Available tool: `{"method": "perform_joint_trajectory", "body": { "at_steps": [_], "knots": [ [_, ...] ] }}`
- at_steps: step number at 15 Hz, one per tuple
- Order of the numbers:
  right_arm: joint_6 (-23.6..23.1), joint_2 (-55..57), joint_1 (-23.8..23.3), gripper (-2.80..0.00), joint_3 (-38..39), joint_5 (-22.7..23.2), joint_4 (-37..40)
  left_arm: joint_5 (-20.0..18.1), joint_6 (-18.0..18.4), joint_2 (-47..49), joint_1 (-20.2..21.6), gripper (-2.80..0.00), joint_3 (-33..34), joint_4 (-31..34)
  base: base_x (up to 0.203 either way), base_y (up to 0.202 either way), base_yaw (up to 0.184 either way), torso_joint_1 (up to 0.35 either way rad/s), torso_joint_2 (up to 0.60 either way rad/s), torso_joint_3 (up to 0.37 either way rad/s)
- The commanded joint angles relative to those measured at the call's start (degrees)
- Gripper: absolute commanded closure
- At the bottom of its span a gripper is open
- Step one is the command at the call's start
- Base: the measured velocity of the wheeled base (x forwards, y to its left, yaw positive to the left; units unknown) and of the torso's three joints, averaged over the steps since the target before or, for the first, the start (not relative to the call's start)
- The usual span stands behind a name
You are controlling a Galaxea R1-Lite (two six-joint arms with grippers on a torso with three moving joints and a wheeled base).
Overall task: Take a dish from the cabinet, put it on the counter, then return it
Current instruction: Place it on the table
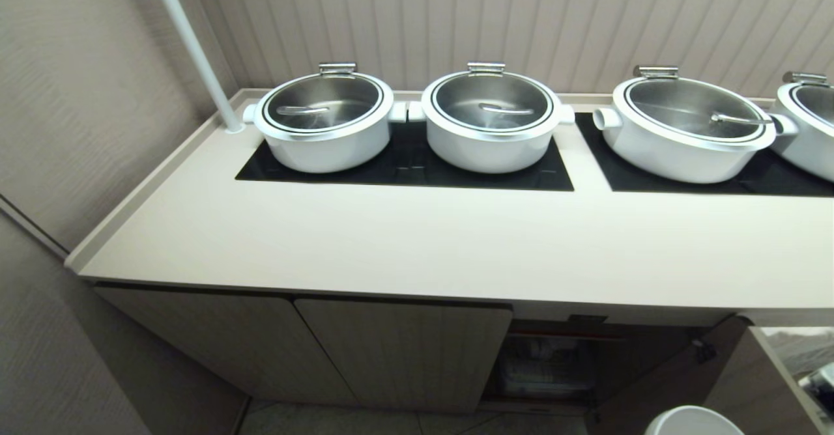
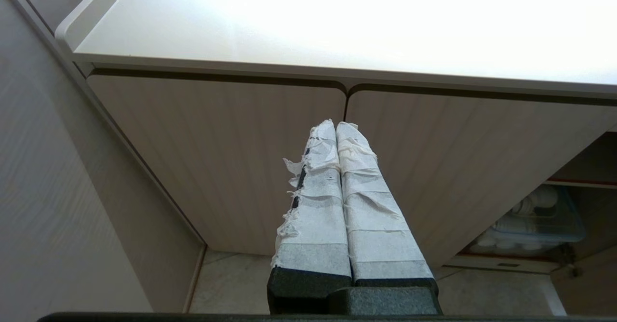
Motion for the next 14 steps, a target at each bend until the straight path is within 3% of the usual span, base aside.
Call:
{"method": "perform_joint_trajectory", "body": {
  "at_steps": [1, 14],
  "knots": [
    [0.0, 0.2, 0.0, 0.0, -0.6, 0.1, 0.1, 0.0, 0.0, 0.0, 0.0, 0.0, 0.0, 0.0, 0.0, 0.0, 0.0, 0.0, 0.0, 0.0],
    [0.3, 5.9, -1.6, 0.0, -8.3, -4.5, 2.7, 0.0, 0.0, 0.0, 0.0, 0.0, 0.0, 0.0, 0.0, 0.0, 0.0, 0.0, 0.0, 0.0]
  ]
}}
